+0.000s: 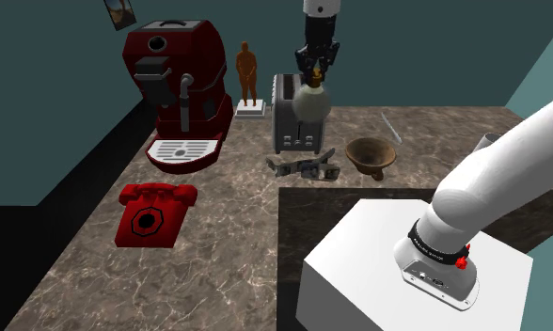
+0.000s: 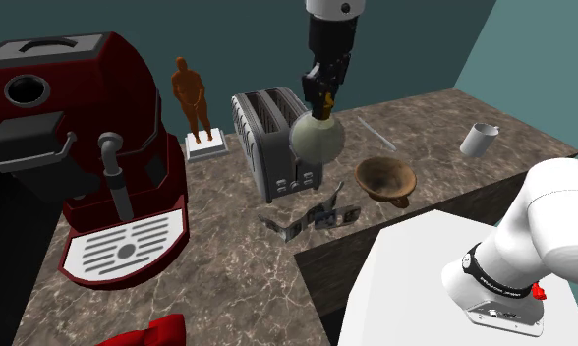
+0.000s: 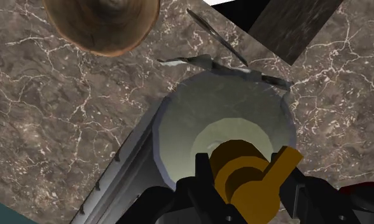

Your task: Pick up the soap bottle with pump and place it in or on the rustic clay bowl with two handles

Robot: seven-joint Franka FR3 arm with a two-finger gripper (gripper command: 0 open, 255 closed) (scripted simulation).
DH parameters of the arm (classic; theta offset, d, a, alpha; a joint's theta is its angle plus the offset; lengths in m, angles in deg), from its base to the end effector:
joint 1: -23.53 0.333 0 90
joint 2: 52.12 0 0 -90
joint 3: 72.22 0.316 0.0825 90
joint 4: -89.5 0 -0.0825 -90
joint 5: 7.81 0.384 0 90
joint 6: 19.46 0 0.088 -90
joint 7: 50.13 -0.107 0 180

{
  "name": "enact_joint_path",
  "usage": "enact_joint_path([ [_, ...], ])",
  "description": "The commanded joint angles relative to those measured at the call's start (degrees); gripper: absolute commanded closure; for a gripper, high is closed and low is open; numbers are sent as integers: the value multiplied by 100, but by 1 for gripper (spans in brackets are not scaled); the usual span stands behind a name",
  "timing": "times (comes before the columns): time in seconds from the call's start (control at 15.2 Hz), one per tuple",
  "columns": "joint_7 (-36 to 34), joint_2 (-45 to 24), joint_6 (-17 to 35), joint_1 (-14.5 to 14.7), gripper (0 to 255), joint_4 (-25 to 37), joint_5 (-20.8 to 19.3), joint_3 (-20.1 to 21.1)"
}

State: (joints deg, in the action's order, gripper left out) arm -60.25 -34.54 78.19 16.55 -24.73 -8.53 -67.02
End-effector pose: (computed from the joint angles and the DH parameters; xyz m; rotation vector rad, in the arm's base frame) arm 0.4643 -0.0105 0.5906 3.0857 -0.3254 0.0295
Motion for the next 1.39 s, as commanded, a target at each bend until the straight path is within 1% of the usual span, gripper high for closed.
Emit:
enact_joint_path([
  [0.0,190,370,-26,-57,255,-341,-11,-127],
  [0.53,991,1652,-419,-321,255,-1202,-255,-732],
  [1.06,1806,2632,-923,-634,255,-1617,-712,-1379],
  [1.32,1788,2723,-647,-646,255,-1985,-738,-1403],
])
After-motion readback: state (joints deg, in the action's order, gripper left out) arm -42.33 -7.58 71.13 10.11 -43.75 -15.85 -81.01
